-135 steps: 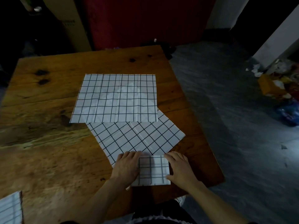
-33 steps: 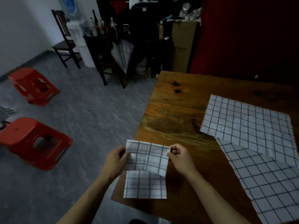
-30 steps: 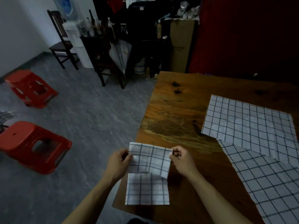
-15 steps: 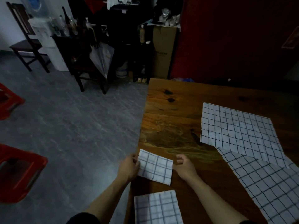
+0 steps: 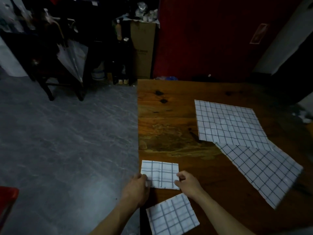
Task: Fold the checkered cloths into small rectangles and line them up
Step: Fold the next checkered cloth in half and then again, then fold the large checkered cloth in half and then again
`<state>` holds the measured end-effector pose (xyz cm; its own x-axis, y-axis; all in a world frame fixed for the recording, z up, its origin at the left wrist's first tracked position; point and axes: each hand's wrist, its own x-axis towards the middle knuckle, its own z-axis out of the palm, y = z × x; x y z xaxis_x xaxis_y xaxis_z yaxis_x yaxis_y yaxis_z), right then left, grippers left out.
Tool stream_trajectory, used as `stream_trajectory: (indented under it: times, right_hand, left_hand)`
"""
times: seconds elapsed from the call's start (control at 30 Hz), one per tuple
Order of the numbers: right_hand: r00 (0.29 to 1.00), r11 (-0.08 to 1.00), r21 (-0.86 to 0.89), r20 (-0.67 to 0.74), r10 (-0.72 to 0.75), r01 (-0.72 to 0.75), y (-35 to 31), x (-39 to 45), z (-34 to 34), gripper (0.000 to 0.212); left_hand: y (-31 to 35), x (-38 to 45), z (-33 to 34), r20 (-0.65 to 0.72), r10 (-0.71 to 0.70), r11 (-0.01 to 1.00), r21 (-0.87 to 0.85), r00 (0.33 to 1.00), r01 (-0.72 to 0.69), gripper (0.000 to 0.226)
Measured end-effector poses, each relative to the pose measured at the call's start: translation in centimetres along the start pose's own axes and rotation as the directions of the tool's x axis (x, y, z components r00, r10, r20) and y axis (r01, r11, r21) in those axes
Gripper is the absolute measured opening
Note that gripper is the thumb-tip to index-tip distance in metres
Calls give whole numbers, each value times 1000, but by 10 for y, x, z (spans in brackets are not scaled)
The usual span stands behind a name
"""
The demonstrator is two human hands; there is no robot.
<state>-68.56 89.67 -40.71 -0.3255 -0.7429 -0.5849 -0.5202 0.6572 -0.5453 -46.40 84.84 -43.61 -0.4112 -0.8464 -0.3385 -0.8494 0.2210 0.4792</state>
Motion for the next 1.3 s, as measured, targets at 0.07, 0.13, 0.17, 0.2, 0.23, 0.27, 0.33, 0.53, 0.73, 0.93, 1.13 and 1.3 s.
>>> stream_trajectory:
  times: [0.07,0.13,0.17,0.2,0.23,0.27,0.33,0.53,0.73,0.93,1.13,1.3]
  right_hand:
    - [998,999,28,-53,34,-33,5,-8,0,38]
    - [993,996,72,-106,54,-47,10,-18,-2,38]
    - [989,994,96,-133,63,-51,13,-25,-5,39]
    - [986,993,110,-154,62,-45,15,-30,-9,39]
    - [983,993,116,-174,55,-35,17,-35,-13,39]
    - [980,993,119,-194,45,-22,19,-42,-19,39]
    - [974,993,114,-225,13,13,22,-54,-33,40]
    - [925,987,106,-372,-77,125,45,-91,-82,40]
    - [895,982,108,-436,-92,154,104,-132,-122,43]
    - [858,972,147,-505,-88,186,202,-175,-171,42]
    - [802,947,228,-595,-49,228,308,-229,-235,40]
    - [718,941,256,-696,21,220,376,-265,-278,38]
  left_hand:
    - [0,1,-3,-10,15,1000,21,1000,-15,28]
    - [2,5,-11,-38,23,999,40,999,-22,29]
    - [5,7,-14,-55,49,998,47,997,-46,30]
    - [9,9,-18,-74,82,996,44,994,-79,30]
    - [15,11,-22,-88,126,992,31,988,-124,31]
    - [23,14,-26,-99,178,984,14,979,-177,33]
    - [41,17,-31,-122,252,967,-12,960,-255,35]
    - [101,19,-31,-146,406,909,-32,902,-415,31]
    - [168,3,-10,-101,475,880,36,874,-474,29]
    - [260,-31,39,-59,514,857,84,856,-509,33]
    - [382,-74,104,30,596,794,123,802,-595,33]
    - [469,-94,142,81,667,729,134,741,-671,29]
